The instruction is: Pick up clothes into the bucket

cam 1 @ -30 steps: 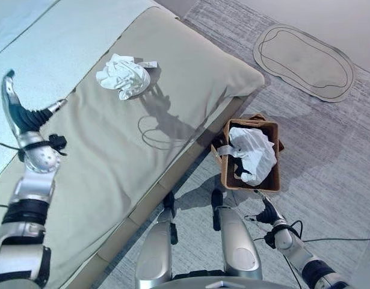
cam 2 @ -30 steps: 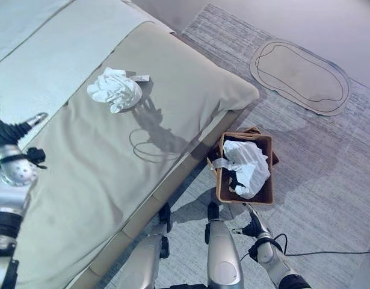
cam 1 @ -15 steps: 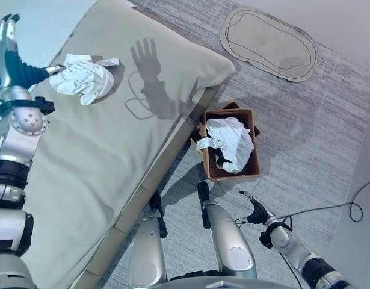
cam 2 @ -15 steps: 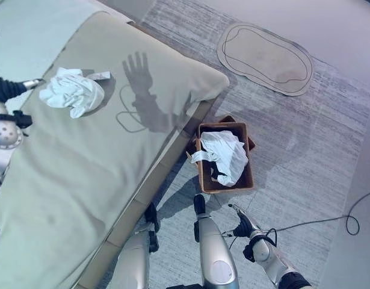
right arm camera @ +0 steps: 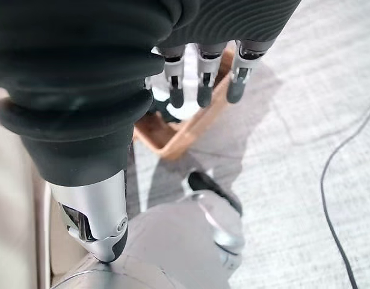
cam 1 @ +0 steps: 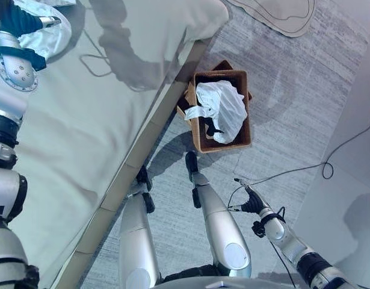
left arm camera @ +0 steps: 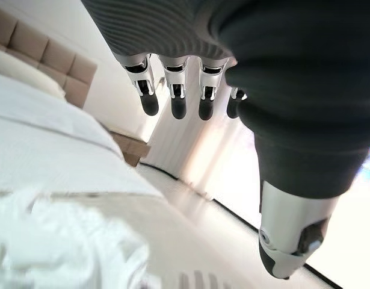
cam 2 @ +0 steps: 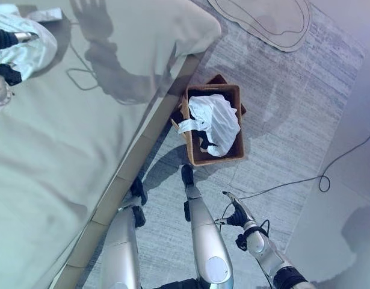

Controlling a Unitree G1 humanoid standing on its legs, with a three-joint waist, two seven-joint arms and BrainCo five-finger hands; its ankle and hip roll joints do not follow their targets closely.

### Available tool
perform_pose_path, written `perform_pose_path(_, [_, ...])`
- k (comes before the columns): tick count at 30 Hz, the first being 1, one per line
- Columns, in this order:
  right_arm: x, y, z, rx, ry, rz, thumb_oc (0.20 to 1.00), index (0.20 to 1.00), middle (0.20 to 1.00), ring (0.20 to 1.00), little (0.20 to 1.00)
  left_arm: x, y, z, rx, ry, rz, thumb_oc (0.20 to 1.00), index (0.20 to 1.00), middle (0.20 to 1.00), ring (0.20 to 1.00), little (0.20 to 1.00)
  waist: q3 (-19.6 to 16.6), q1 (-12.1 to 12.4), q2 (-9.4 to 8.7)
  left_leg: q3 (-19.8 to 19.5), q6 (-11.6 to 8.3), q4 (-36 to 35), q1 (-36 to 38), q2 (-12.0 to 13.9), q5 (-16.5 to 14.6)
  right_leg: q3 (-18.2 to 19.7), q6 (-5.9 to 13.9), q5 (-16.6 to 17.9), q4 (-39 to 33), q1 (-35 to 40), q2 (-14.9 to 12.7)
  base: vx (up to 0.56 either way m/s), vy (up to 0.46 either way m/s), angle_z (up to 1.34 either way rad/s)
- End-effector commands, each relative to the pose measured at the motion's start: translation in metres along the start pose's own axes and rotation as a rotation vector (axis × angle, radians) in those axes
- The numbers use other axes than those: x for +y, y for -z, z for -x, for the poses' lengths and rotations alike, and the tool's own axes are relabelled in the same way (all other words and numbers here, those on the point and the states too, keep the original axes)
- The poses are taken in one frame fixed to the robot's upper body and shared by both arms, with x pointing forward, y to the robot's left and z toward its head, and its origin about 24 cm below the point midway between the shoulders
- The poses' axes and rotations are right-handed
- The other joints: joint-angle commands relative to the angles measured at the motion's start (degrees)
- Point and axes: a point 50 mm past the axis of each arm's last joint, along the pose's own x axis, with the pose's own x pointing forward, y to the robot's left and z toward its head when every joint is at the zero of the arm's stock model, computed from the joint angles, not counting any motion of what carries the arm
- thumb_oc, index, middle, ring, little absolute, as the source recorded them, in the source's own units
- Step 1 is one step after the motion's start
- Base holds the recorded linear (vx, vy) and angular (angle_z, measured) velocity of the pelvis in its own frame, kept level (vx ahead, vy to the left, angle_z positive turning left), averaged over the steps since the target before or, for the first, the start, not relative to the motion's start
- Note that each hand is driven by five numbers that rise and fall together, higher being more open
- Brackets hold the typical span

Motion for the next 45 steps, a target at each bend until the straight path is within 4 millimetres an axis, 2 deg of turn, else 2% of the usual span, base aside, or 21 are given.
perform_pose_path(1, [0.014, -0.014, 0.007, -0.085, -0.028, -0.077, 1.0, 1.0, 1.0, 1.0, 1.0, 0.053, -0.003, -0.024, -0.024, -0.144, -0.032, 1.0, 1.0, 1.0, 1.0, 1.0, -0.2, -0.5, -0.48, 1.6, 3.92, 13.3, -1.1, -2.8, -14.0, 2.9, 4.88, 7.5, -9.6, -0.5, -2.1, 0.0, 0.0, 0.0])
perform_pose_path(10, [0.009, -0.031, 0.002, -0.157, 0.008, -0.146, 1.0, 1.0, 1.0, 1.0, 1.0, 0.06, -0.009, -0.038, 0.007, -0.148, -0.046, 1.0, 1.0, 1.0, 1.0, 1.0, 0.0, -0.6, -0.62, -0.2, 4.52, 15.5, -7.5, -3.1, -14.5, 1.8, 4.8, 8.1, -10.4, -4.9, -1.6, 0.01, -0.028, 0.06])
perform_pose_path(11, [0.007, -0.035, 0.001, -0.176, 0.02, -0.167, 1.0, 1.0, 1.0, 1.0, 1.0, 0.066, -0.003, -0.039, 0.031, -0.155, -0.082, 1.0, 1.0, 1.0, 1.0, 1.0, 0.0, -0.6, -0.93, -0.8, 4.52, 16.4, -9.2, -3.0, -14.6, 1.4, 4.75, 8.4, -10.7, -5.9, -1.5, 0.01, -0.04, 0.14])
perform_pose_path(16, [0.004, -0.046, 0.0, -0.225, 0.033, -0.228, 1.0, 1.0, 1.0, 1.0, 1.0, 0.08, -0.004, -0.048, 0.06, -0.192, -0.112, 1.0, 1.0, 1.0, 1.0, 1.0, 0.0, -0.8, -1.7, -1.8, 4.89, 17.8, -12.6, -2.6, -15.1, 0.6, 4.79, 9.0, -11.2, -8.2, -0.9, 0.0, -0.033, 0.06])
perform_pose_path(18, [0.003, -0.049, 0.001, -0.242, 0.032, -0.248, 1.0, 1.0, 1.0, 1.0, 1.0, 0.088, -0.012, -0.054, 0.048, -0.212, -0.121, 1.0, 1.0, 1.0, 1.0, 1.0, 0.0, -0.9, -1.88, -2.1, 5.06, 17.9, -13.6, -2.5, -15.2, 0.3, 4.98, 9.3, -11.5, -8.9, -0.9, 0.0, 0.0, 0.0])
perform_pose_path(25, [0.002, -0.055, 0.004, -0.279, 0.014, -0.292, 1.0, 1.0, 1.0, 1.0, 1.0, 0.105, -0.018, -0.062, 0.057, -0.248, -0.123, 1.0, 1.0, 1.0, 1.0, 1.0, 0.0, -1.0, -2.67, -2.5, 5.26, 19.2, -16.1, -2.0, -15.8, -0.4, 5.1, 10.0, -12.2, -10.9, -0.4, 0.0, 0.0, 0.0])
perform_pose_path(26, [0.002, -0.057, 0.004, -0.285, 0.017, -0.303, 1.0, 1.0, 1.0, 1.0, 1.0, 0.107, -0.02, -0.064, 0.056, -0.255, -0.109, 0.523, 0.523, 0.523, 0.523, 0.523, 0.0, -0.9, -2.73, -2.5, 5.29, 19.3, -16.5, -1.9, -15.9, -0.4, 5.15, 10.2, -12.3, -11.2, -0.4, 0.0, 0.0, 0.0])
perform_pose_path(27, [0.002, -0.056, 0.005, -0.281, 0.014, -0.312, 1.0, 1.0, 1.0, 1.0, 1.0, 0.108, -0.021, -0.064, 0.055, -0.259, -0.097, 0.282, 0.282, 0.282, 0.282, 0.282, 0.0, -0.9, -2.72, -2.6, 5.27, 19.4, -16.9, -2.0, -15.8, -0.5, 5.11, 10.2, -12.3, -11.5, -0.4, 0.0, 0.0, 0.0])
perform_pose_path(28, [0.002, -0.056, 0.005, -0.282, 0.014, -0.312, 1.0, 1.0, 1.0, 1.0, 1.0, 0.109, -0.021, -0.065, 0.055, -0.259, -0.096, 0.203, 0.203, 0.203, 0.203, 0.203, 0.0, -0.9, -2.7, -2.6, 5.27, 19.4, -17.0, -2.0, -15.8, -0.5, 5.11, 10.2, -12.3, -11.5, -0.4, 0.0, 0.0, 0.0])
perform_pose_path(34, [0.001, -0.059, 0.007, -0.305, 0.005, -0.302, 1.0, 1.0, 1.0, 1.0, 1.0, 0.104, -0.024, -0.063, 0.043, -0.276, 0.004, 0.2, 0.2, 0.2, 0.2, 0.2, 0.0, -1.1, -2.87, -3.2, 5.37, 19.7, -17.1, -2.0, -15.8, -0.8, 4.91, 10.2, -11.8, -12.0, -0.2, 0.0, 0.0, 0.01])
perform_pose_path(40, [-0.002, -0.054, 0.007, -0.291, 0.008, -0.27, 1.0, 1.0, 1.0, 1.0, 1.0, 0.095, -0.021, -0.057, 0.013, -0.241, 0.008, 0.2, 0.2, 0.2, 0.2, 0.2, 0.0, -0.9, -2.43, -3.7, 5.14, 18.2, -15.3, -2.5, -14.7, -1.0, 4.73, 9.8, -11.2, -10.9, -0.3, -0.01, -0.005, 0.0])
perform_pose_path(45, [-0.009, -0.048, 0.009, -0.273, 0.028, -0.223, 1.0, 1.0, 1.0, 1.0, 1.0, 0.082, -0.018, -0.045, -0.031, -0.201, 0.052, 0.2, 0.2, 0.2, 0.2, 0.2, 0.0, 0.3, -1.27, -4.5, 4.71, 14.4, -9.8, -3.8, -12.9, -2.0, 4.61, 8.7, -9.8, -7.0, -1.2, -0.05, -0.036, 0.05])
